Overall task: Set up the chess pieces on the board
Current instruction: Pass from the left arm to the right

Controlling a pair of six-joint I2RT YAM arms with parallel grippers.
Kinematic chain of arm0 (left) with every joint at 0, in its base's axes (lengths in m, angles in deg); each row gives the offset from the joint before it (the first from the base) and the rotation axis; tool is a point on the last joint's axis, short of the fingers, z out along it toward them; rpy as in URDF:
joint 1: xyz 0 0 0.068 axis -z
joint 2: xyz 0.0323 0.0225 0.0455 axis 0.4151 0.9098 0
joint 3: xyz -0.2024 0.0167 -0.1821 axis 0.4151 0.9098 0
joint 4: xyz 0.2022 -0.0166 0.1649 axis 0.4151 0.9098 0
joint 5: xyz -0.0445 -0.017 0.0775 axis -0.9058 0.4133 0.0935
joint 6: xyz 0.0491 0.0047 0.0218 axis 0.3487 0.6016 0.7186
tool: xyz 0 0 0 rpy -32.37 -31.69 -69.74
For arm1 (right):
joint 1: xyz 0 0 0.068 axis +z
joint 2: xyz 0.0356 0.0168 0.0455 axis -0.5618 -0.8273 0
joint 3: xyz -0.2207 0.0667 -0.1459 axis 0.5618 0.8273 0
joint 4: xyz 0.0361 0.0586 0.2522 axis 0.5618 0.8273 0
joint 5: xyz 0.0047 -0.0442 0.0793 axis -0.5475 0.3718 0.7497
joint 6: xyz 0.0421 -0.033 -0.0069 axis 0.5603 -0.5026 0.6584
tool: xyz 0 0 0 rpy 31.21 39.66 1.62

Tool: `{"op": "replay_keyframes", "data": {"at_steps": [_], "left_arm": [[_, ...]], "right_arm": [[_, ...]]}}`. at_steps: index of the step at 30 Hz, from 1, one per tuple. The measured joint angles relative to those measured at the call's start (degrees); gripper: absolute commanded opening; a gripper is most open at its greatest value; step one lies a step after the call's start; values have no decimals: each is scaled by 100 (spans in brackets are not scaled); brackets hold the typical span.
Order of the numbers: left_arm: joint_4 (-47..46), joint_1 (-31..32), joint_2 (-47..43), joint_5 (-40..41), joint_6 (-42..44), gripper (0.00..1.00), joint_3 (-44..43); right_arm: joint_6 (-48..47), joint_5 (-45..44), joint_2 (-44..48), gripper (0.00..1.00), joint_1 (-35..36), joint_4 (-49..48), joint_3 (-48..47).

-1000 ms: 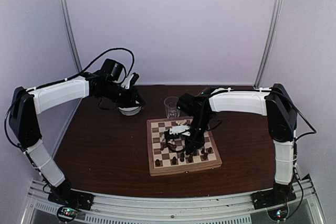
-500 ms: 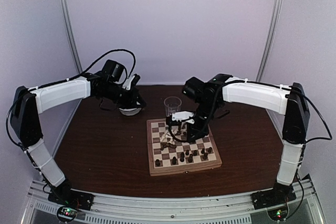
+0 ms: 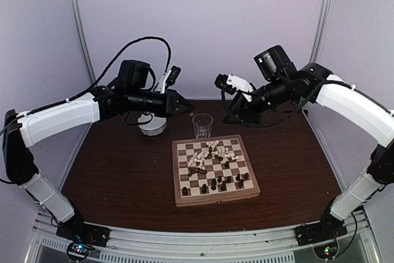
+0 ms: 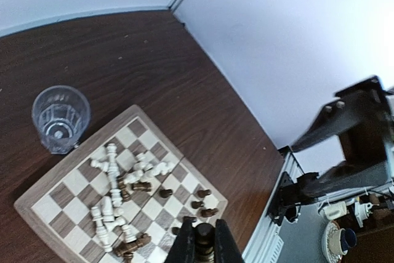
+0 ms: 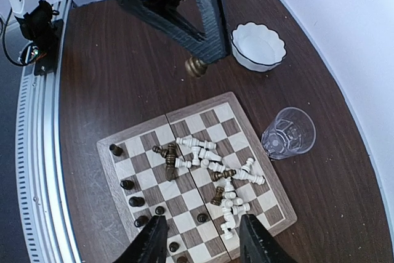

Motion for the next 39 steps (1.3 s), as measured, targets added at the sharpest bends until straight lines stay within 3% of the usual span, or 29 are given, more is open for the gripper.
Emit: {"op": "replay_keyframes", "data": {"at_steps": [12,24,39], "left_arm": [[-1617,791,-946,264,74,0,619],[-2090,1073,-949,223,173,0,737],[-2243,1104,-949,116,229,0,800]], "right_arm": [[1290,1322,-402,50,2,-367,-223],[1843,2632,-492,51,52,-734,-507],[2190,3112,-625,20,79,-1040,-525]]}}
